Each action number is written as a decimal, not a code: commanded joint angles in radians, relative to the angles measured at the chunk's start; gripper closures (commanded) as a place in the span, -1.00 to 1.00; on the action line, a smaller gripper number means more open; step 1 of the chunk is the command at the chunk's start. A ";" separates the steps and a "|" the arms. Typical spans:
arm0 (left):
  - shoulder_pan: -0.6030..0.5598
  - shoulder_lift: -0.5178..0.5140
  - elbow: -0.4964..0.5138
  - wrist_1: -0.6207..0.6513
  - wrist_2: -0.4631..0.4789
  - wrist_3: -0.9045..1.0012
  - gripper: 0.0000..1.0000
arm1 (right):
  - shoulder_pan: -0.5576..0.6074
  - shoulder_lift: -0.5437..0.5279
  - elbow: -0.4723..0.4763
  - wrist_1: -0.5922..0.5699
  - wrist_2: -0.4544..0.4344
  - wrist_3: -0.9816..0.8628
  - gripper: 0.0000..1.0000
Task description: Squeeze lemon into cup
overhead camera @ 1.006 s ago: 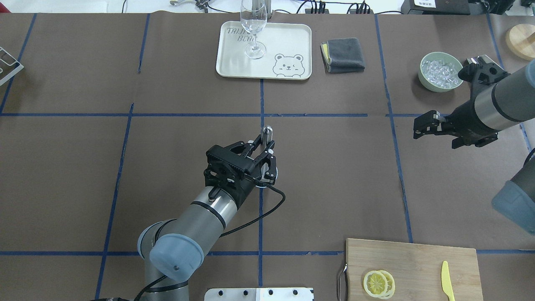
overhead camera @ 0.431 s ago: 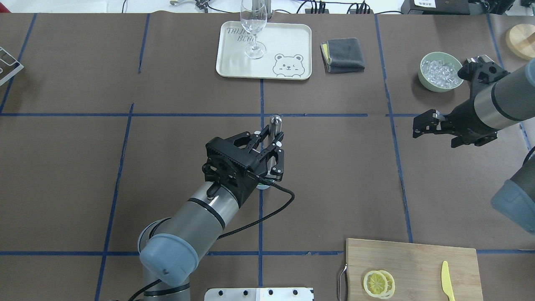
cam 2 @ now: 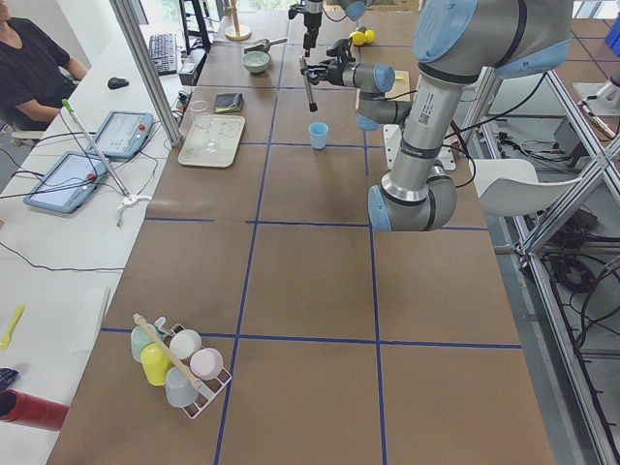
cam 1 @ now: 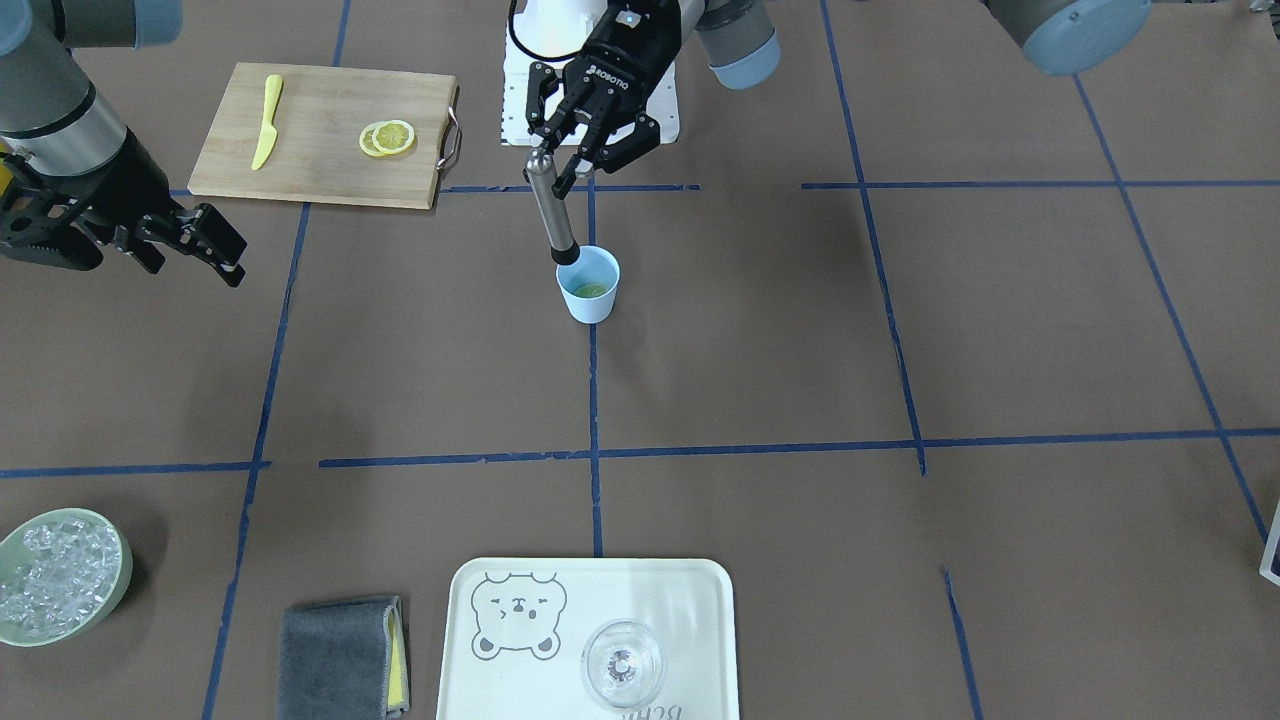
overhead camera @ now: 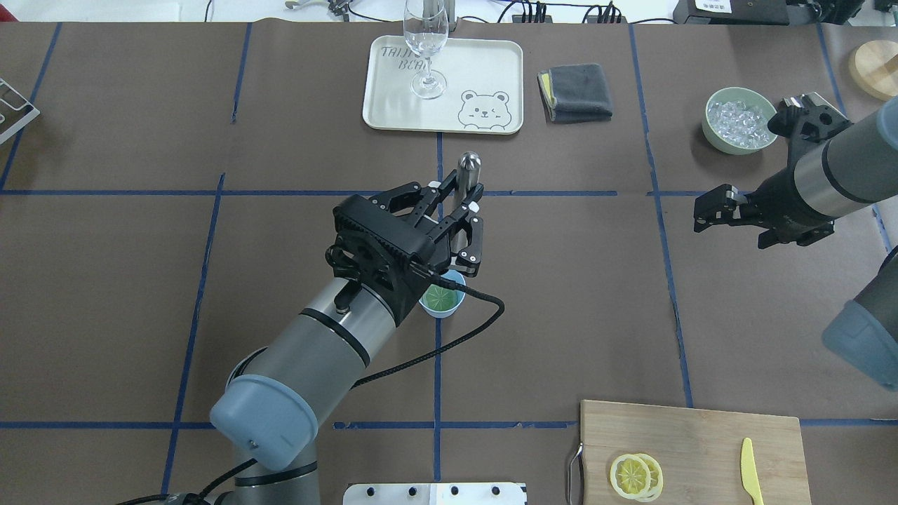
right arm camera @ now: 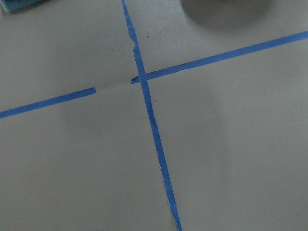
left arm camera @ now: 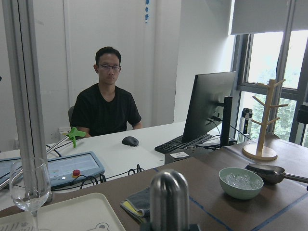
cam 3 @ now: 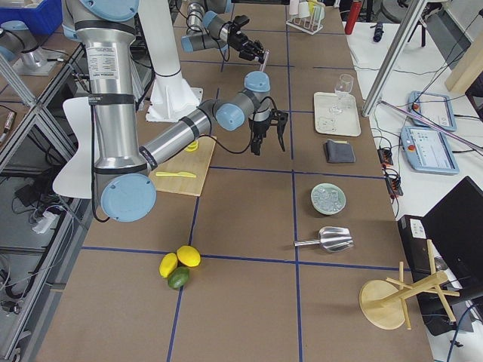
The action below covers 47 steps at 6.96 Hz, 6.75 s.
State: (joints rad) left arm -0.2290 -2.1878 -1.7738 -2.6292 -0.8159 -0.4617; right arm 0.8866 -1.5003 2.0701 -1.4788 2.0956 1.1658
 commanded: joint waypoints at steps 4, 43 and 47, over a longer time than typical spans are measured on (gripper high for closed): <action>-0.121 0.123 -0.039 0.129 -0.074 -0.072 1.00 | 0.000 0.000 -0.013 0.002 -0.002 0.000 -1.00; -1.380 0.657 0.073 1.073 -1.529 0.589 -1.00 | 0.546 -0.060 -0.376 -0.053 0.264 -0.974 -1.00; -1.376 0.661 0.068 1.057 -1.539 0.587 -1.00 | 0.566 -0.060 -0.380 -0.090 0.265 -1.026 -1.00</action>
State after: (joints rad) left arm -1.6064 -1.5224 -1.7145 -1.5638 -2.3546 0.1257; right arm 1.4512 -1.5599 1.6915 -1.5671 2.3607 0.1433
